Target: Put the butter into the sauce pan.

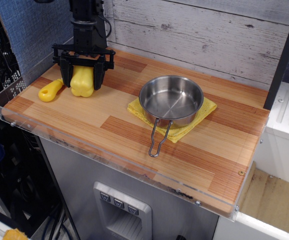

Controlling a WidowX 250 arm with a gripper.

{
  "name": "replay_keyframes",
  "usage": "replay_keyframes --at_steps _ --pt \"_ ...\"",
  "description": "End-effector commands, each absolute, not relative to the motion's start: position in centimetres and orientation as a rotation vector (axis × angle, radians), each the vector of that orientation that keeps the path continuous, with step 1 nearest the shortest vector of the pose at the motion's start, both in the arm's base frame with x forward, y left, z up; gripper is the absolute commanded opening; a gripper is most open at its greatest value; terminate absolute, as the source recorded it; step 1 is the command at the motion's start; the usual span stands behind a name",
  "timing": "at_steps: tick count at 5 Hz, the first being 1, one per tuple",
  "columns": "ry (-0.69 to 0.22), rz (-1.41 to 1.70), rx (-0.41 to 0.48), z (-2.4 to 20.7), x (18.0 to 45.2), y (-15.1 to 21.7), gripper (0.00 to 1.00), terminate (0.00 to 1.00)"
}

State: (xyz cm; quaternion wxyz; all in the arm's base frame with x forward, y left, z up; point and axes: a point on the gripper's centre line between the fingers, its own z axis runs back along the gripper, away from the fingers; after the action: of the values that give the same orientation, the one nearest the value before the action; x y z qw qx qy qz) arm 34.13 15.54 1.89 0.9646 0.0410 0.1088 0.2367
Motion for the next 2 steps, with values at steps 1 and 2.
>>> replay_keyframes --at_steps 1,2 --pt "0.001 0.460 0.010 9.0 33.4 13.5 0.00 0.00" --pt "-0.089 0.404 -0.042 12.2 33.3 11.3 0.00 0.00"
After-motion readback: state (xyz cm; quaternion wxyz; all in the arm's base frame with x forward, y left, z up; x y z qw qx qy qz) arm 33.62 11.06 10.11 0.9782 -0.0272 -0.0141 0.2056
